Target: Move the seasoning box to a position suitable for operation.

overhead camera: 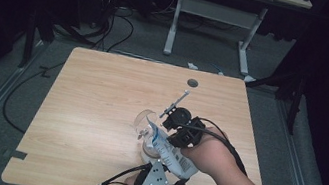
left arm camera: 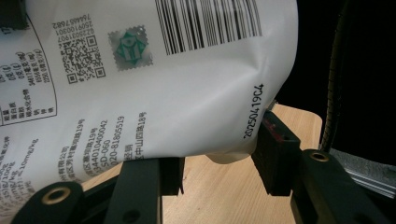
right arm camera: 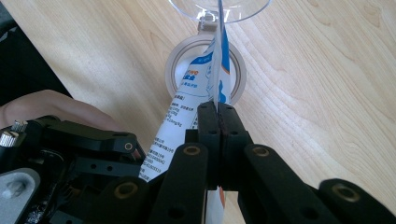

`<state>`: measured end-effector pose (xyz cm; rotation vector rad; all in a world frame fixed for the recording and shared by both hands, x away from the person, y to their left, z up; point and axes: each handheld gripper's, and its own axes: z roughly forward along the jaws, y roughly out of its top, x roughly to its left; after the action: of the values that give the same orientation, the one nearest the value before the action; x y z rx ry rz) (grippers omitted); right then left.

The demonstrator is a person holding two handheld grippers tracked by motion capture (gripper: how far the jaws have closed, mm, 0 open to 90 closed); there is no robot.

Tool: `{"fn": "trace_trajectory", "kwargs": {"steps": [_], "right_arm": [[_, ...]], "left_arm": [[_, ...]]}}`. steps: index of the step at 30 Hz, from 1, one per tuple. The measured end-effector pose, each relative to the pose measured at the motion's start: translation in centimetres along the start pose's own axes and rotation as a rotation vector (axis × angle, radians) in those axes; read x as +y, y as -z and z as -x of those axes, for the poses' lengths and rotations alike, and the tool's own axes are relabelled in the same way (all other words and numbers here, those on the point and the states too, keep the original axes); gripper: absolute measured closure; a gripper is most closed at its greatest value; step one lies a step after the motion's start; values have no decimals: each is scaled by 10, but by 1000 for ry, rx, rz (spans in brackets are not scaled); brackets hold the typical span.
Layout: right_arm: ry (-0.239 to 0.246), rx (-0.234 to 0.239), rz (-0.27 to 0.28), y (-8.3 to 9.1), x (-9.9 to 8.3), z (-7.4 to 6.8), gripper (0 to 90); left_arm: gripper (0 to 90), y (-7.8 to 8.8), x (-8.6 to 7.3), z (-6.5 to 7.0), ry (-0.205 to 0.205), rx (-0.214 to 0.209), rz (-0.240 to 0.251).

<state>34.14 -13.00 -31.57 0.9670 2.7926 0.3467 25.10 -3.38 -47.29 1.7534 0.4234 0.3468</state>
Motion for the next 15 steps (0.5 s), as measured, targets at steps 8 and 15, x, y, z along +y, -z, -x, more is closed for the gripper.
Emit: {"fn": "trace_trajectory", "kwargs": {"steps": [8,15], "right_arm": [[0,-4,-2,0,0,0,900],[5,-2,-2,0,1,0,900]], "left_arm": [[584,0,0,0,1,1,2],[584,0,0,1,4,-2,4]]}}
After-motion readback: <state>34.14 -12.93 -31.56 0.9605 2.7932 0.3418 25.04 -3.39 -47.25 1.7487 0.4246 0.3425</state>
